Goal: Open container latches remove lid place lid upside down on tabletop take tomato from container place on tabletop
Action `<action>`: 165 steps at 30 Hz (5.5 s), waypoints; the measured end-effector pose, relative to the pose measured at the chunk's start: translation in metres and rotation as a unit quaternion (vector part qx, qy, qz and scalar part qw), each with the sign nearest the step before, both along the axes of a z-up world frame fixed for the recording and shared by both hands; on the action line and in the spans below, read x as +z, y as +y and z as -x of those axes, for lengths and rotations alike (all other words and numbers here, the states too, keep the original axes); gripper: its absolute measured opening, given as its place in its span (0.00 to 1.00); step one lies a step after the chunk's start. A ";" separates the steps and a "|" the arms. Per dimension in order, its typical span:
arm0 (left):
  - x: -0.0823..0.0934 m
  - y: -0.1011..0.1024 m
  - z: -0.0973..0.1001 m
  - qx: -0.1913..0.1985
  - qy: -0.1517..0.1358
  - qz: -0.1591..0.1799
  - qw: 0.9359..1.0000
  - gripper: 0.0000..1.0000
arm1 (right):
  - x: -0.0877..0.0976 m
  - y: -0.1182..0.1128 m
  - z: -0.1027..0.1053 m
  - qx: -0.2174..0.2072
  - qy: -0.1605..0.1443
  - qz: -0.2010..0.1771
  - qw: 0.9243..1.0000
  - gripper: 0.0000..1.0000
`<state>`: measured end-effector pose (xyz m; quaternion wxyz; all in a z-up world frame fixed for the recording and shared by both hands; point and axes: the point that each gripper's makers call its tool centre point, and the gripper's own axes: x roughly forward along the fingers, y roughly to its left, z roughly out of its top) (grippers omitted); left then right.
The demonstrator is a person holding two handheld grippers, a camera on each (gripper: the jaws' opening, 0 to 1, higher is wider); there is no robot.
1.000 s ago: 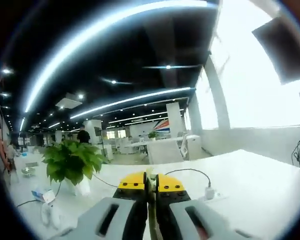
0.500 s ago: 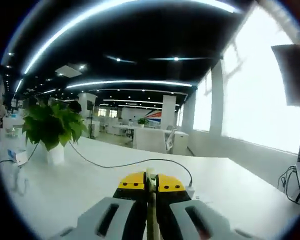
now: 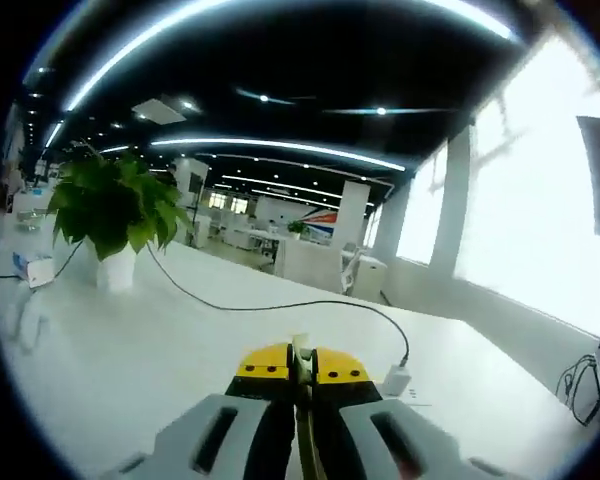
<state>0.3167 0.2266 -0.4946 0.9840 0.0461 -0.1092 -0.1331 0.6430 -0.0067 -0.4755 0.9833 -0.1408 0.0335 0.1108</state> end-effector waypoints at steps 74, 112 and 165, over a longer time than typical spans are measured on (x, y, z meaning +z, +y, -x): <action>0.004 -0.033 -0.009 -0.037 0.007 -0.016 0.999 0.52 | 0.065 -0.042 0.094 0.108 0.008 -0.137 0.985 0.17; 0.010 -0.040 -0.017 -0.042 0.005 0.002 0.999 0.52 | 0.041 -0.223 0.214 0.036 -0.069 -0.111 0.991 0.25; 0.006 -0.047 -0.024 -0.108 0.055 0.005 0.993 0.52 | -0.003 -0.250 0.275 0.064 -0.041 -0.107 0.991 0.40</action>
